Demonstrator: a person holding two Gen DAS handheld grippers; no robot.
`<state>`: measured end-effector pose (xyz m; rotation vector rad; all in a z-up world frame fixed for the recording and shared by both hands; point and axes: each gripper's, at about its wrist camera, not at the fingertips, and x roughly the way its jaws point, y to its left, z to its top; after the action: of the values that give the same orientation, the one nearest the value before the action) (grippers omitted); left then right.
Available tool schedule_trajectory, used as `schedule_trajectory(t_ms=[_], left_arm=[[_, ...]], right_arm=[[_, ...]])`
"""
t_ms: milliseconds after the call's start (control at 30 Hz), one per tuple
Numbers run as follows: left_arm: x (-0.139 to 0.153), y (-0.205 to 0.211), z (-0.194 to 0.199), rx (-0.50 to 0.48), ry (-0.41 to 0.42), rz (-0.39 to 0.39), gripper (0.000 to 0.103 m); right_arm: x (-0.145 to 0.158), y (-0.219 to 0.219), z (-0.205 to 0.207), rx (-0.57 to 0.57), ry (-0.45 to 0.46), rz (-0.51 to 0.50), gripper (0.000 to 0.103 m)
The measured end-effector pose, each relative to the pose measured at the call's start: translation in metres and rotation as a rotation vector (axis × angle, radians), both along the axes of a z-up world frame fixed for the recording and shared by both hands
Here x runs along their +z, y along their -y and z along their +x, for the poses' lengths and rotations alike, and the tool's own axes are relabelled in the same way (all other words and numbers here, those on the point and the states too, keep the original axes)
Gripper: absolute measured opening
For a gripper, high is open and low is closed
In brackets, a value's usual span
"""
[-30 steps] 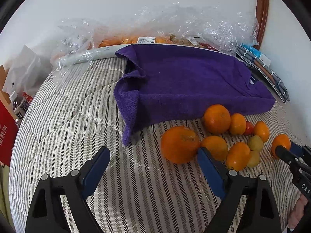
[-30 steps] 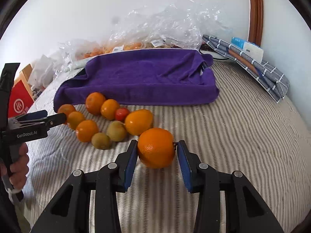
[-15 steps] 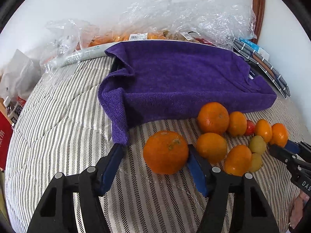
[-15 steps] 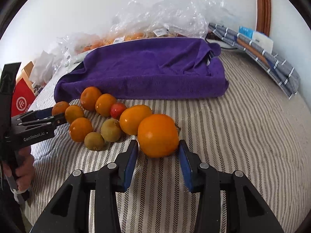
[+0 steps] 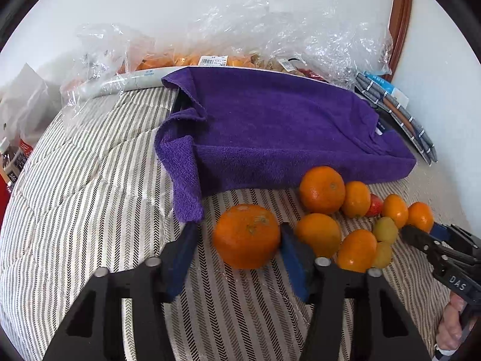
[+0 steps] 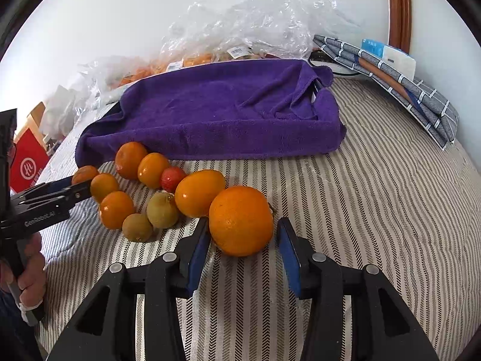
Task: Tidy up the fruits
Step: 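Close the right gripper on a large orange while the left gripper grasps another orange, then lift both held oranges and carry them over the purple towel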
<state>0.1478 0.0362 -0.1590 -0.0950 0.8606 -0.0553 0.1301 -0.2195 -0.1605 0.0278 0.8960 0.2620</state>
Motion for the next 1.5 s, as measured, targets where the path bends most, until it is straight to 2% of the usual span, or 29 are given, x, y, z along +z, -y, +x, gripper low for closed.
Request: schedule_trajectory(t_ms=[33, 133, 533, 900, 1000, 1200, 1367, 1500], left_arm=[[0.000, -0.001, -0.001, 0.001, 0.003, -0.008, 0.040], [0.001, -0.004, -0.003, 0.007, 0.012, -0.042, 0.040], [0.015, -0.004, -0.021, -0.009, 0.127, -0.102, 0.040], [0.020, -0.013, -0.023, 0.033, 0.167, -0.150, 0.040], [0.023, -0.017, -0.023, 0.055, 0.173, -0.168, 0.040], [0.046, -0.023, -0.023, 0.090, 0.212, -0.208, 0.040], [0.075, -0.016, -0.010, 0.110, 0.267, -0.158, 0.040], [0.085, -0.014, 0.009, 0.127, 0.279, -0.169, 0.040]], right_arm=[[0.000, -0.002, 0.000, 0.002, 0.002, -0.010, 0.045], [0.001, -0.001, -0.001, 0.001, 0.013, -0.003, 0.039], [0.006, 0.022, -0.007, -0.027, 0.043, 0.150, 0.038], [0.013, 0.027, -0.014, -0.023, 0.089, 0.169, 0.038], [0.016, 0.023, -0.015, -0.012, 0.100, 0.141, 0.038], [0.043, 0.020, -0.015, 0.040, 0.130, 0.152, 0.038], [0.074, 0.019, 0.000, 0.036, 0.198, 0.152, 0.038], [0.092, 0.016, 0.021, 0.018, 0.242, 0.141, 0.037]])
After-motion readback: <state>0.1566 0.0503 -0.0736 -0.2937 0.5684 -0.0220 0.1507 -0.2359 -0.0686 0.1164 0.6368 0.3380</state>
